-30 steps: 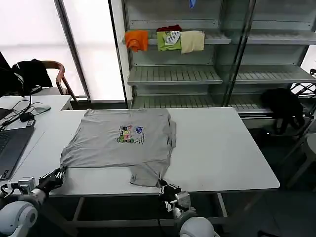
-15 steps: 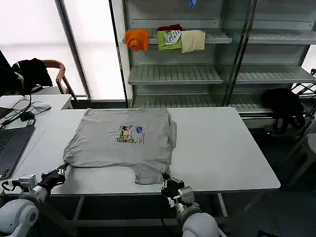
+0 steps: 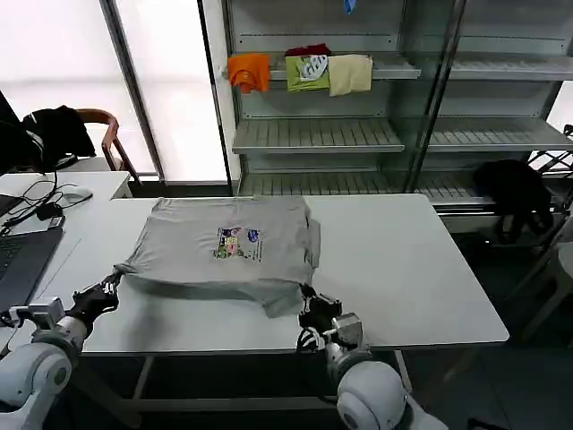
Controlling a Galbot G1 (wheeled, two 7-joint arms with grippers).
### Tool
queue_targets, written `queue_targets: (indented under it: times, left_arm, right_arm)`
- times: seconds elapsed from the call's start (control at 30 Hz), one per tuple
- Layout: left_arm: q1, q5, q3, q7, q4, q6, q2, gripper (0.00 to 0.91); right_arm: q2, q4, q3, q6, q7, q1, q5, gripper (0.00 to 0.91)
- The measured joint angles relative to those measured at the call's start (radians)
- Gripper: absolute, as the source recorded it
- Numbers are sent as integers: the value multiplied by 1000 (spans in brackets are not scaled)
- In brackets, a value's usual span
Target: Fold and organize the clothes.
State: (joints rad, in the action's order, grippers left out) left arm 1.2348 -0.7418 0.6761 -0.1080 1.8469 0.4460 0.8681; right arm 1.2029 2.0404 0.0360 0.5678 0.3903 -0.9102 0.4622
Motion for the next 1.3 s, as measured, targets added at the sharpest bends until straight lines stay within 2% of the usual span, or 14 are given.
queue_targets:
  times: [0.27,0.6,0.9,1.17,1.2,1.23,1.27,1.3]
  left_arm:
    - [-152,22,-102,-48,-54,6,32,0]
    - [-362,72,-242,-73,-204,-5,79,10]
    - [-515,145,-332,-79,-369,-33,118,20]
    - [-572,200,-354,-74,-477,-44,131,30]
    - [-576,207,-355,-73,-486,-44,131,40]
    - [-578,213,-356,-71,-492,-45,131,101]
    - [-580,218,-356,-69,-497,-45,130,191]
    - [-582,223,-356,-67,-502,-45,129,514]
  right_arm:
    - [23,-113,-3,-15,-61,110,-12,0]
    - [70,-300,16,-35,-126,234,-39,0]
    - [104,-454,24,-64,-161,314,-81,0]
    - [117,-533,37,-77,-181,337,-108,10]
    - [117,-537,38,-77,-182,338,-109,91]
    - [117,-541,39,-77,-183,338,-110,544]
    - [116,-543,41,-77,-183,338,-110,897]
    - [115,-545,42,-76,-184,338,-110,907]
